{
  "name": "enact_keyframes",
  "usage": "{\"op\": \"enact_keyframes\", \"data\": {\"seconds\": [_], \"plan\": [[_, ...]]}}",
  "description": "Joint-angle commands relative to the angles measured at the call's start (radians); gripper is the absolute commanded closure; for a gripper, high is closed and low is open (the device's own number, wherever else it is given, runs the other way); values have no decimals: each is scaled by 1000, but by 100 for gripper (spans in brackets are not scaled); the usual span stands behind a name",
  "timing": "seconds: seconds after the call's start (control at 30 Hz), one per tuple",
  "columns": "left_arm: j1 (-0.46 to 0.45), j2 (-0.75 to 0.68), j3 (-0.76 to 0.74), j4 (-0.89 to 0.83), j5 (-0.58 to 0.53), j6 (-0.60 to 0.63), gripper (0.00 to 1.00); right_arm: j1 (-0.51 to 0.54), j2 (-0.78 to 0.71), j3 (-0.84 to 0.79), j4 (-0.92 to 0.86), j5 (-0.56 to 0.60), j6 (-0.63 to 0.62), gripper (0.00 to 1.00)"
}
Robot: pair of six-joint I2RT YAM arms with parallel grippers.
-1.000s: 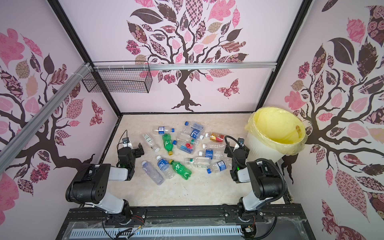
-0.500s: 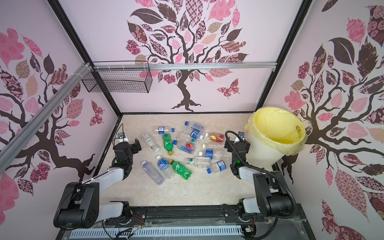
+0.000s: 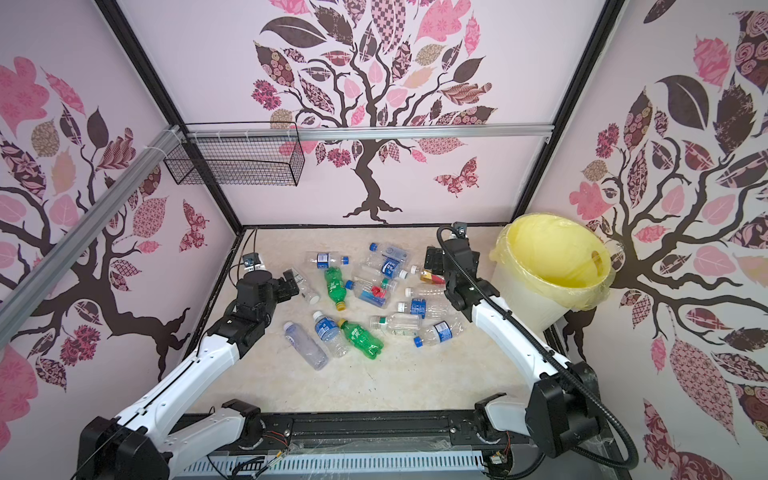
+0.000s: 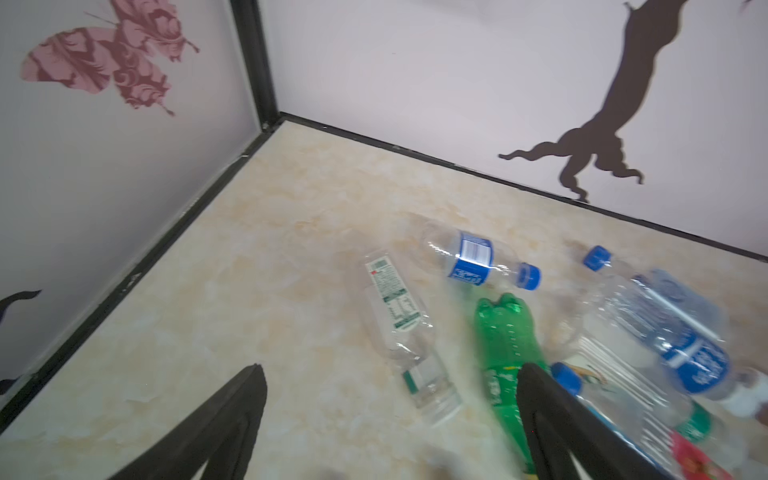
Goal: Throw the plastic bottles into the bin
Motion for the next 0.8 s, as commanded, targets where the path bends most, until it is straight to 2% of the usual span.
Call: {"op": "enact_keyframes", "data": {"seconds": [0.0,0.17,0.23,0.33,0.4,0.47,0.6,0.67,0.77], "plan": [[-95,22,153,-201,23,-88,3,2,-47,134,-285,44,16,1],[-279,121,352,-339,30,-98,3,-10,41,406,-519,88,-30,1],[-351,172,447,-421,20,-74,3,-53,67,503,-603,79,12,0],[-426,237,576,-510,29,-17,3,-119,75,573,-624,81,52,0],[-435,262,615,-535,56,-19,3,-134,108,622,-627,162,37,1],[-436,271,625,-534,75,-36,3,-150,152,684,-637,187,18,1],[-436,288,660,-530,124,-30,3,-238,230,790,-702,110,61,1],[-436,292,675,-526,122,-28,3,-285,249,797,-713,53,75,0],[-436,276,666,-493,136,-11,3,-328,266,763,-706,27,73,1]]}}
